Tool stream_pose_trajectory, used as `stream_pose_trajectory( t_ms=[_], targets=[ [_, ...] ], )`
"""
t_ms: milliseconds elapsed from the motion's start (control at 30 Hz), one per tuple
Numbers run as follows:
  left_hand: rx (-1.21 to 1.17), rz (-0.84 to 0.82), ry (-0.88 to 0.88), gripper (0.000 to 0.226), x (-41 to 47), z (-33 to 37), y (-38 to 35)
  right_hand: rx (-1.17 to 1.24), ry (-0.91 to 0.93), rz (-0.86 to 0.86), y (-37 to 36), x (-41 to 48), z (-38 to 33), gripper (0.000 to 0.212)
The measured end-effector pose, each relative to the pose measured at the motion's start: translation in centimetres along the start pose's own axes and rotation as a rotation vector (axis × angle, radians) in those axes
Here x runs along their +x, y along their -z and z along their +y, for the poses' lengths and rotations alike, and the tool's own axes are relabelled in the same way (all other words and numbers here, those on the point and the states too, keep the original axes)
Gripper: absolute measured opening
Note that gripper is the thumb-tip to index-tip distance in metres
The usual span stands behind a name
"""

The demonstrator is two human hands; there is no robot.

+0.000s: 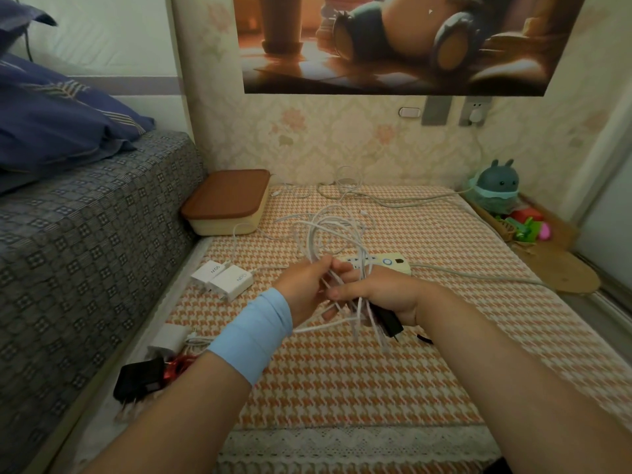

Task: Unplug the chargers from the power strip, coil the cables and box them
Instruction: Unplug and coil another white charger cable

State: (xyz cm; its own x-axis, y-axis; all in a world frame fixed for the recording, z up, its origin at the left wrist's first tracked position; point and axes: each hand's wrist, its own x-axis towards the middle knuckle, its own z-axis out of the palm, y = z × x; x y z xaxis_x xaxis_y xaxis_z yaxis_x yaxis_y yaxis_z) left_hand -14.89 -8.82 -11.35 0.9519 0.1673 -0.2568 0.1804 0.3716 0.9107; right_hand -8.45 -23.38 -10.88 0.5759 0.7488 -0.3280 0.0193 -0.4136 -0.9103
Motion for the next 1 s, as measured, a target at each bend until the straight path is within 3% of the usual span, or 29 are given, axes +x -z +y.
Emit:
stream_pose_trajectory(
  t_ms=[167,267,333,433,533,600,767,900,1000],
  targets=[
    [-0.080,0.224,-0.078,0.029,1.2,0.5,1.6,-0.038,-0.046,0.151,0.8,-0.3,-0.4,0.038],
    [-0.207,0.218,-0.108,0.030,1.3,0.4,2.3,-0.182,-0.105,0.066,1.0,-0.8,-0.4,0.026],
    [-0.204,0.216,-0.164,0.032,1.3,0.5,2.0,-0.197,-0.105,-0.001,0.8,-1.1,-0.6,0.033],
    [-0.134,0.238,-0.288,0.031,1.5,0.9,1.5,-0.052,-0.094,-0.100,1.2,-1.6,-0.9,0.051],
    [-0.112,0.188,-0.350,0.031,1.2,1.3,1.1,0.150,-0.110,-0.033,2.0,-1.2,-0.7,0.072],
    [-0.088,0.131,-0.400,0.031,0.8,1.0,0.6,0.255,-0.127,0.042,2.1,-0.6,-0.2,0.071],
    [-0.101,0.094,-0.538,0.033,0.4,0.7,-1.2,0.407,-0.151,-0.156,-0.2,-0.3,0.0,0.072],
    [-0.108,0.063,-0.593,0.034,0.2,1.1,-1.0,0.453,-0.153,-0.156,-0.9,0.0,-0.4,0.062],
    [0.029,0.048,-0.649,0.030,0.2,1.0,-0.7,0.481,-0.163,-0.133,-1.0,0.6,0.0,0.056]
  ],
)
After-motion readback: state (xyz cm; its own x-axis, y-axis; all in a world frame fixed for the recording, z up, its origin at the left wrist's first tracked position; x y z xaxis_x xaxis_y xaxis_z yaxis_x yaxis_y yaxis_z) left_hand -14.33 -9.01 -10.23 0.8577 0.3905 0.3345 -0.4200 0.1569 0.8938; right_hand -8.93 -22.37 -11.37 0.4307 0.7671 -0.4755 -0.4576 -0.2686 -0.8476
